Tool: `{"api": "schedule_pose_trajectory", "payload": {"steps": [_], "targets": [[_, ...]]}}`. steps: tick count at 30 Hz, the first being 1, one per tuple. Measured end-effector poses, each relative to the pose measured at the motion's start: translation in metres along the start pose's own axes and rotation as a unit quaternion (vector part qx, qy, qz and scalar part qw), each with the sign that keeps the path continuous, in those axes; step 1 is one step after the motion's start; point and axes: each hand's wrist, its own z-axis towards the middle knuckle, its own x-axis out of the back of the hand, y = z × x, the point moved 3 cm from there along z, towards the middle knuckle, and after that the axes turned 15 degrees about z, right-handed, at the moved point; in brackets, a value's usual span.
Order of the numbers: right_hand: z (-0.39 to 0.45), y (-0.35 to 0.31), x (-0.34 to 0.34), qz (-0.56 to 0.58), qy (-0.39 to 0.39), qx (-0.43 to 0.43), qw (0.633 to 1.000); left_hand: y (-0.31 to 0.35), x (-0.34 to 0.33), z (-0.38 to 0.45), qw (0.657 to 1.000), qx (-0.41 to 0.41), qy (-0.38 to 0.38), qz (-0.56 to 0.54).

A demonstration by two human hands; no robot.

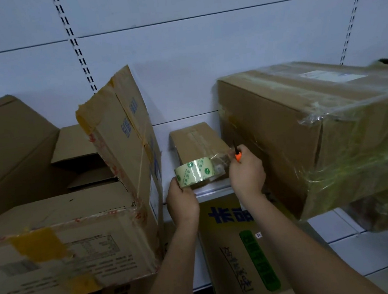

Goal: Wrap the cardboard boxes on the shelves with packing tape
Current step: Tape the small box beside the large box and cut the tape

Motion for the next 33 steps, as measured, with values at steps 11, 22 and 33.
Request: {"api": "schedule_pose_trajectory", "payload": {"steps": [11,22,33], "targets": [[0.011,0.002,-0.004,0.018,0.022,0.013,1.0,0.008,0.007,0.001,0.998,0.005,0.063,-0.018],[0.018,0.017,0.002,0.04,0.051,0.001,0.998,0.013,-0.008,0.008,0.997,-0.082,-0.007,-0.009],[0.018,0.009,-0.003,0.028,0.107,-0.029,0.993,0.005,0.0,0.009,0.993,-0.006,0.055,-0.104]]}}
